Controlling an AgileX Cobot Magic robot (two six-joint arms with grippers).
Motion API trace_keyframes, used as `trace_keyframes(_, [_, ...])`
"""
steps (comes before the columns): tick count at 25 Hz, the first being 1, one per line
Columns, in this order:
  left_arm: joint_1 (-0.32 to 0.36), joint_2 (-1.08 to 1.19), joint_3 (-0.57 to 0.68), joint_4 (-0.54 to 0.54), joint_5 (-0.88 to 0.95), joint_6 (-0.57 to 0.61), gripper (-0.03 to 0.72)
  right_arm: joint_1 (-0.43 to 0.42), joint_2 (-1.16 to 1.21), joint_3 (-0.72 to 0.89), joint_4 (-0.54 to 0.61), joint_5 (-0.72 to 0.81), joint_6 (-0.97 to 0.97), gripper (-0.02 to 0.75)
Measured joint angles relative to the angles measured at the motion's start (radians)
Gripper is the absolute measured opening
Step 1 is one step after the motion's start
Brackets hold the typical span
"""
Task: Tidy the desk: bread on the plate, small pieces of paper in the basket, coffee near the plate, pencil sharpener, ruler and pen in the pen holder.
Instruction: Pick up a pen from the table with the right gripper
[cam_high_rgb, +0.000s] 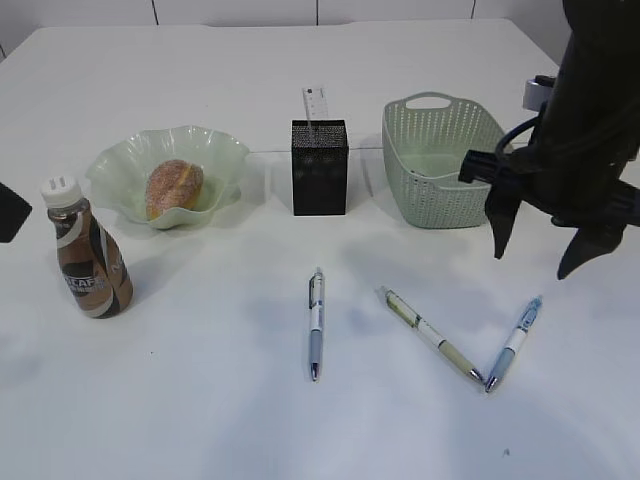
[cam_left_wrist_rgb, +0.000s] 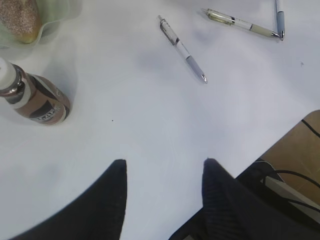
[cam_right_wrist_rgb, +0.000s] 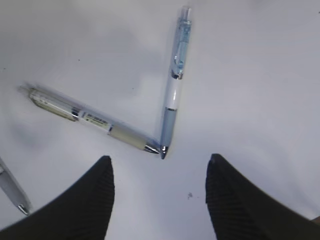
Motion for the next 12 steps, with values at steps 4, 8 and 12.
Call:
trace_keyframes(4, [0.0, 0.0, 0.0, 0.0, -0.02, -0.002, 0.34, -0.008, 0.012, 0.0, 0.044, -0.033, 0.022, 0.457])
trace_keyframes(8, [0.0, 0.0, 0.0, 0.0, -0.048, -0.002, 0.34, -0.014, 0.042, 0.0, 0.085, -0.08, 0.022, 0.457])
trace_keyframes(12, [0.0, 0.0, 0.0, 0.0, -0.054, -0.002, 0.34, -0.025, 0.061, 0.004, 0.111, -0.114, 0.023, 0.457])
